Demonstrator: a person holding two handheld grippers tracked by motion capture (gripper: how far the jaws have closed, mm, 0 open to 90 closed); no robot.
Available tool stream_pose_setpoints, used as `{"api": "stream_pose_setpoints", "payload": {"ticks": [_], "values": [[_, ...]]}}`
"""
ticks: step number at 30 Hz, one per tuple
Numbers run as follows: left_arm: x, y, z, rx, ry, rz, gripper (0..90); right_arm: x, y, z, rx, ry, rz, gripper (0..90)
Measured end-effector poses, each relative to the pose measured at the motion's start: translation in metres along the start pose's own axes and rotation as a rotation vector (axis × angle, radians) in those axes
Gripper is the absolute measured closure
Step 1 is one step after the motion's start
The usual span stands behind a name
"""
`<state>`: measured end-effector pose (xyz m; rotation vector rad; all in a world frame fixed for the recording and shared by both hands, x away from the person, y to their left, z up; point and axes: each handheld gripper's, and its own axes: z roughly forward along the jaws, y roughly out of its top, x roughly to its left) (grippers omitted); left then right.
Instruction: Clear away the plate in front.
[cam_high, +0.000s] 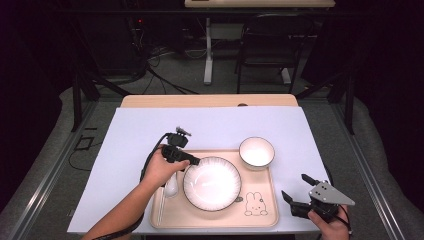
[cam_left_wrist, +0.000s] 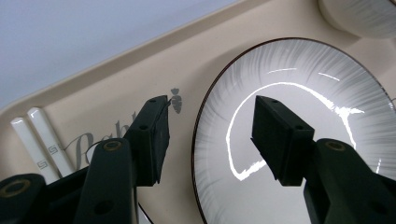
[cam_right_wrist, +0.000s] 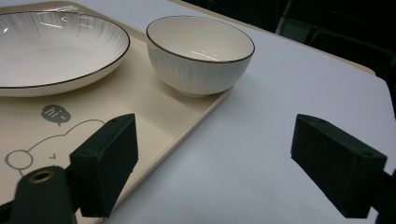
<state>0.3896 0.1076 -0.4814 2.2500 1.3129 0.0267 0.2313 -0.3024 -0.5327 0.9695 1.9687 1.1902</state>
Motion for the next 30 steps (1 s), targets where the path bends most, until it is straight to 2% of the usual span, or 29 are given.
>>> {"api": "stream_pose_setpoints", "payload": {"ticks": [3, 8, 13, 15, 19, 21, 26, 30], "values": [[-0.003, -0.002, -0.007, -0.014, -0.008, -0.001, 46.4, 0.000, 0.000, 0.000, 0.000, 0.000, 0.000, 14.4], [-0.010, -0.008, -0.021, -0.046, 0.009, 0.021, 46.4, 0.000, 0.000, 0.000, 0.000, -0.001, -0.002, 14.4], [-0.010, -0.016, -0.030, -0.068, 0.034, 0.026, 46.9, 0.000, 0.000, 0.000, 0.002, 0.000, -0.003, 14.5], [-0.009, -0.021, -0.034, -0.082, 0.031, 0.023, 47.0, 0.000, 0.000, 0.000, 0.002, 0.000, -0.003, 14.4], [-0.005, -0.033, -0.041, -0.105, 0.003, -0.004, 47.0, 0.000, 0.000, 0.000, 0.000, -0.002, -0.001, 14.4], [-0.003, -0.039, -0.044, -0.123, 0.017, -0.014, 47.0, 0.000, 0.000, 0.000, 0.002, -0.001, -0.002, 14.5], [0.005, -0.054, -0.049, -0.148, 0.023, -0.046, 47.1, 0.001, 0.000, 0.000, 0.001, -0.001, -0.004, 14.5], [0.013, -0.064, -0.050, -0.164, 0.054, -0.068, 47.1, 0.001, 0.000, 0.000, 0.002, 0.000, -0.004, 14.5]]}}
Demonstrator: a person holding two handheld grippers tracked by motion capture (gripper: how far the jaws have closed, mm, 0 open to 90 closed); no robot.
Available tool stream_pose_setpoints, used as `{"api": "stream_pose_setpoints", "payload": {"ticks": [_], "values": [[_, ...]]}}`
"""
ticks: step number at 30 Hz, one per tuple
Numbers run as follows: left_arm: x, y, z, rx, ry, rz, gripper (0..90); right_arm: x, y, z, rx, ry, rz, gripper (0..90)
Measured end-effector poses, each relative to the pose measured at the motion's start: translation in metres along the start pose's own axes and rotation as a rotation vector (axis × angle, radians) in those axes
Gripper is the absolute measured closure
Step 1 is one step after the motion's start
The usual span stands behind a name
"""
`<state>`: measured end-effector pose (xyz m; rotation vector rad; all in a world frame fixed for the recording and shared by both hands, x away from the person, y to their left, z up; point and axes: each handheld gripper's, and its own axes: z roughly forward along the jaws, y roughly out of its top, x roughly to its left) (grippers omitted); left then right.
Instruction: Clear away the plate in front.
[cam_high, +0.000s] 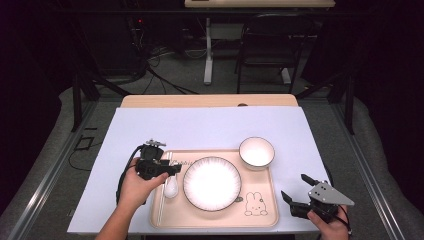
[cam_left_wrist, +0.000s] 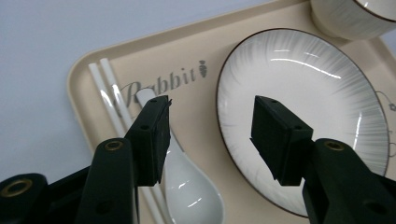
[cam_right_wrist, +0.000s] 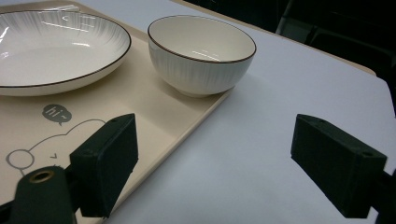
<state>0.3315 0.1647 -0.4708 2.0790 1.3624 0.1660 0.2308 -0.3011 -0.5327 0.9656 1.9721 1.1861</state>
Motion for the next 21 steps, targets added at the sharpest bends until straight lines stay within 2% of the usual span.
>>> {"api": "stream_pose_setpoints", "payload": {"ticks": [9, 14, 21], "values": [[0.023, -0.022, 0.000, -0.047, 0.059, -0.086, 47.0, 0.000, 0.000, 0.000, 0.001, 0.000, 0.000, 14.5], [0.035, -0.031, -0.001, -0.072, 0.073, -0.135, 46.9, 0.000, 0.000, 0.000, 0.002, 0.001, -0.002, 14.5], [0.050, -0.041, -0.002, -0.087, 0.094, -0.177, 46.3, 0.001, 0.000, 0.000, 0.001, 0.002, -0.004, 14.4]]}}
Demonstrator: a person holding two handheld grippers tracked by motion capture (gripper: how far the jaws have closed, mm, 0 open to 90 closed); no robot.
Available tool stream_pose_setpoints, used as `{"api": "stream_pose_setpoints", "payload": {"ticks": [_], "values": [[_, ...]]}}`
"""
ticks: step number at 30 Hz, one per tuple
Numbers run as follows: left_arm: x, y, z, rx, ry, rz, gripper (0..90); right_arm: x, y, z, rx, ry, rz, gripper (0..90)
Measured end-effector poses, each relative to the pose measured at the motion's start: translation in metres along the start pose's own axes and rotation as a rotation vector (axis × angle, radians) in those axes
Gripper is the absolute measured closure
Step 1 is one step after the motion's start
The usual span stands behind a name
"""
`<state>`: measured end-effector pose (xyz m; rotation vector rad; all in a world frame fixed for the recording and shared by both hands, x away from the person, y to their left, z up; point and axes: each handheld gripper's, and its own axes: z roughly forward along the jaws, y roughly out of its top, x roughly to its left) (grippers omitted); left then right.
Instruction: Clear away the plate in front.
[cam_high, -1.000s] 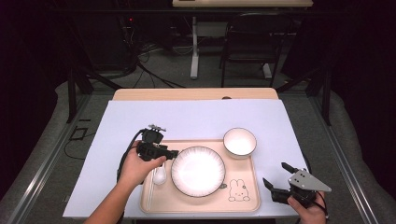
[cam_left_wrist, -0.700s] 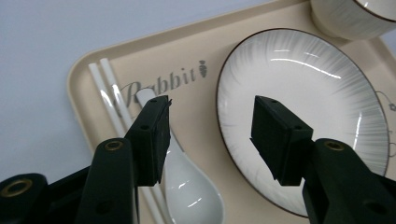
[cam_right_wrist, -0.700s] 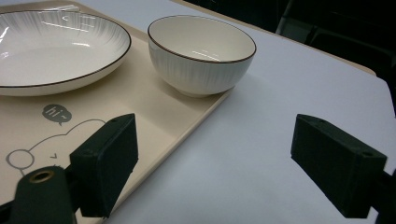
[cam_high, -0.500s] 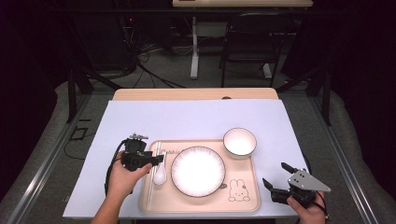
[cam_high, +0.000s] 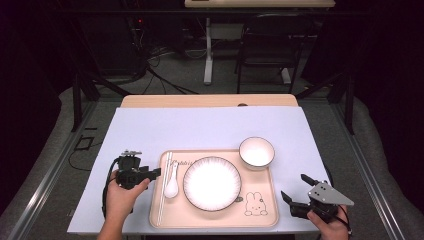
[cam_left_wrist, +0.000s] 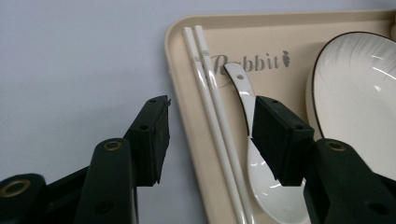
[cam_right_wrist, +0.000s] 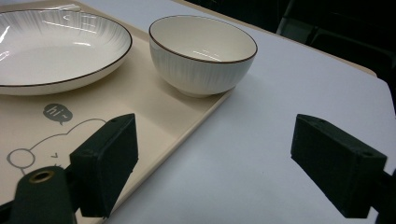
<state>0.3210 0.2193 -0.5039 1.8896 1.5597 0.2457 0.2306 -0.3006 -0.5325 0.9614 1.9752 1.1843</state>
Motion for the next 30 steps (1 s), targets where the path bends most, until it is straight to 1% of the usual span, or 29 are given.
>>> {"api": "stream_pose_setpoints", "payload": {"ticks": [2, 5, 10, 13, 17, 21, 23, 30], "values": [[0.007, -0.002, 0.001, -0.017, 0.017, -0.012, 45.5, 0.000, 0.000, 0.000, 0.000, 0.000, 0.000, 14.4], [0.016, -0.006, 0.003, -0.018, 0.040, -0.034, 45.3, 0.000, 0.000, 0.000, -0.001, 0.001, -0.002, 14.4], [0.025, -0.011, 0.007, -0.021, 0.071, -0.051, 42.1, 0.000, 0.000, 0.000, -0.001, 0.004, -0.006, 14.5], [0.027, -0.013, 0.009, -0.025, 0.087, -0.052, 40.4, 0.000, 0.000, 0.000, -0.001, 0.004, -0.005, 14.5], [0.028, -0.013, 0.010, -0.030, 0.083, -0.052, 40.3, 0.000, 0.000, 0.000, -0.001, 0.006, -0.005, 14.5], [0.028, -0.015, 0.012, -0.054, 0.088, -0.052, 40.1, 0.000, 0.000, 0.001, -0.001, 0.006, -0.004, 14.5], [0.029, -0.016, 0.012, -0.054, 0.096, -0.051, 40.1, 0.000, 0.000, 0.000, -0.001, 0.007, -0.005, 14.5], [0.034, -0.018, 0.015, -0.049, 0.104, -0.072, 39.5, 0.000, 0.000, 0.001, 0.000, 0.007, -0.004, 14.5]]}}
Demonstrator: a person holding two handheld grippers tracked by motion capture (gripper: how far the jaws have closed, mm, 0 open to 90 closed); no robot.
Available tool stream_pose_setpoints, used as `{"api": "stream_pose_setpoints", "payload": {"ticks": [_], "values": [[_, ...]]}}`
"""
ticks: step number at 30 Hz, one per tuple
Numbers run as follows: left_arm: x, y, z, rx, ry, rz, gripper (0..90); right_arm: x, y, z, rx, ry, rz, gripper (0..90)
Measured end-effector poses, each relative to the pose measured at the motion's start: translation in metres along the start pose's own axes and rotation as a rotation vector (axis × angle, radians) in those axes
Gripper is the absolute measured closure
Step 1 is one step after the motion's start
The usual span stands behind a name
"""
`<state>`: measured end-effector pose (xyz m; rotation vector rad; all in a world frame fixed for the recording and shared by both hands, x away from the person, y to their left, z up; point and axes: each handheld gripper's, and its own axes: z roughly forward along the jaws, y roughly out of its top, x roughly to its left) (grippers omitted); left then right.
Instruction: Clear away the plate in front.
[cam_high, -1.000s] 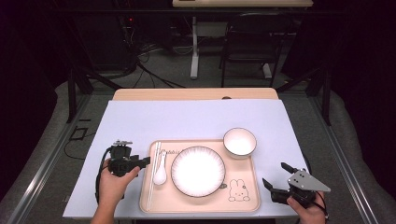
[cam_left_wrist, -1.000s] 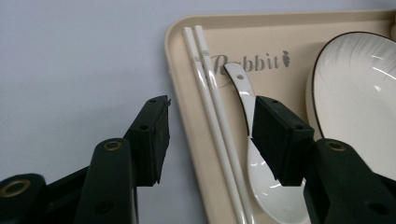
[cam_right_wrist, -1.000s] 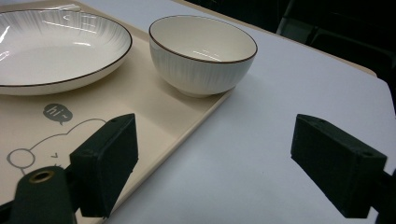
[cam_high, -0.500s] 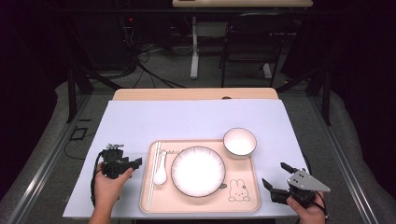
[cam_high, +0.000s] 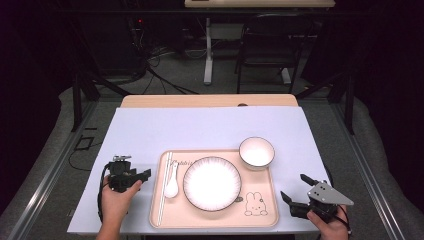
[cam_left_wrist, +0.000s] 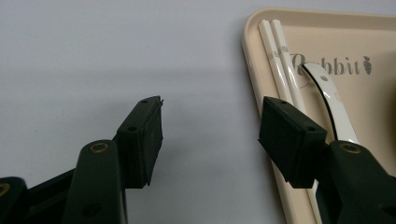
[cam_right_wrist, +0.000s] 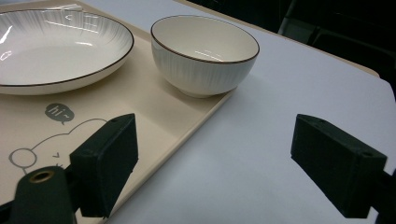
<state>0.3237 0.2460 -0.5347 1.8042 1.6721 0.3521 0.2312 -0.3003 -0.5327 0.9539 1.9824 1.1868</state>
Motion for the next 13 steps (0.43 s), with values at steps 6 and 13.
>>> {"api": "stream_pose_setpoints", "payload": {"ticks": [6, 13], "values": [[0.0004, -0.0004, 0.0015, 0.005, 0.025, 0.015, 38.7, -0.0003, -0.0003, 0.0001, 0.001, 0.001, 0.002, 14.4], [-0.0004, 0.0008, 0.0007, -0.014, 0.090, 0.057, 35.9, -0.0024, -0.0013, 0.0003, 0.004, -0.004, 0.011, 14.4]]}}
